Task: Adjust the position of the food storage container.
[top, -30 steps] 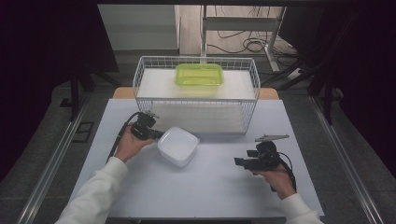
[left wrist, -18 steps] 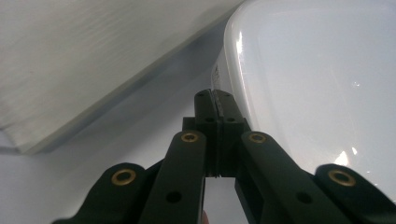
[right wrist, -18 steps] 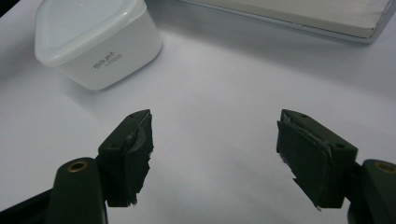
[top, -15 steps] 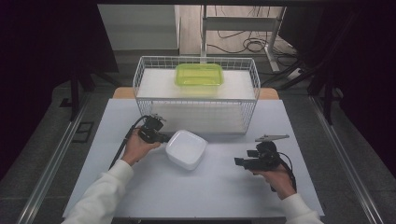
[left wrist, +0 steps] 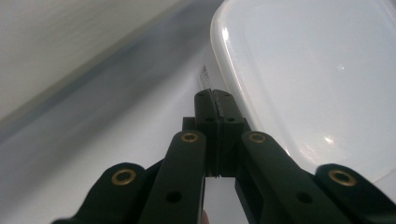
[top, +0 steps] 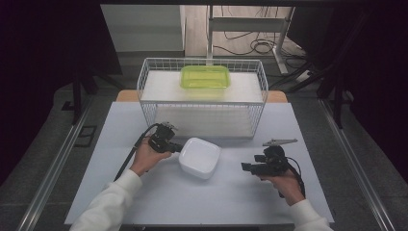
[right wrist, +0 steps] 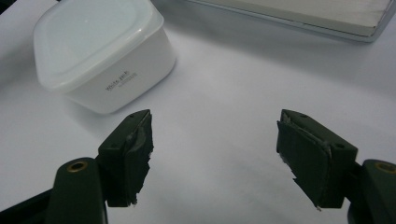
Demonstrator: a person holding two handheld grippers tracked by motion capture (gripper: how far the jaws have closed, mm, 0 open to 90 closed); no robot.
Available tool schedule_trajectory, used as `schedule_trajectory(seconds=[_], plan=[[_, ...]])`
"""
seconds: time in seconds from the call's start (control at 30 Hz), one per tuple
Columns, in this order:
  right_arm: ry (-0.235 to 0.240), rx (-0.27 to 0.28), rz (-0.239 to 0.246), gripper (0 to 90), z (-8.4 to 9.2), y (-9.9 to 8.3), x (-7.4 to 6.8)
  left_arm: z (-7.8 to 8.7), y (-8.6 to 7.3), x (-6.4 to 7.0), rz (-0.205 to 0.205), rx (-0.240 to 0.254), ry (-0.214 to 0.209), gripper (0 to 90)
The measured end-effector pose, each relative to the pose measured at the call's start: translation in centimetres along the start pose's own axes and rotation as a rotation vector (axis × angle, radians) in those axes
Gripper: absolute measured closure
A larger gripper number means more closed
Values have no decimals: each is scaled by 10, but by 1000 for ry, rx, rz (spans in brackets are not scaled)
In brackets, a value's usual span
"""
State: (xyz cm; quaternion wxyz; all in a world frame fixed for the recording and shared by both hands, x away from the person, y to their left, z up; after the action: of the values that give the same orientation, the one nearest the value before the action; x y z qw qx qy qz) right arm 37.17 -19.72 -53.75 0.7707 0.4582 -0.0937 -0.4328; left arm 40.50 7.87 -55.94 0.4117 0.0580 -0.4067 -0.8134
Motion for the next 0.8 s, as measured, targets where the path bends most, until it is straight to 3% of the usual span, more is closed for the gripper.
schedule_trajectory(seconds=[0.47,0.8], plan=[[1,-10,4,264,-1,-1,0,-8,-8,39,-41,-25,-69,899],[0,-12,3,264,-1,-2,1,-9,-12,46,-22,-27,-86,898]])
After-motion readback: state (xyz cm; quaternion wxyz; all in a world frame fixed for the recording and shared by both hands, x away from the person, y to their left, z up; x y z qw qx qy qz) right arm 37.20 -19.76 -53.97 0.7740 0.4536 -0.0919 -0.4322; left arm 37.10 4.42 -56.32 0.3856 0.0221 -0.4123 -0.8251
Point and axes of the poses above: each handheld gripper's, and its own axes: z roughly backward along the jaws, y roughly out of its top, x roughly to its right, the point moved 9 cm from there along -z, roughly forward along the jaws, and after that the axes turned 12 degrees about x, right-handed, at the moved point
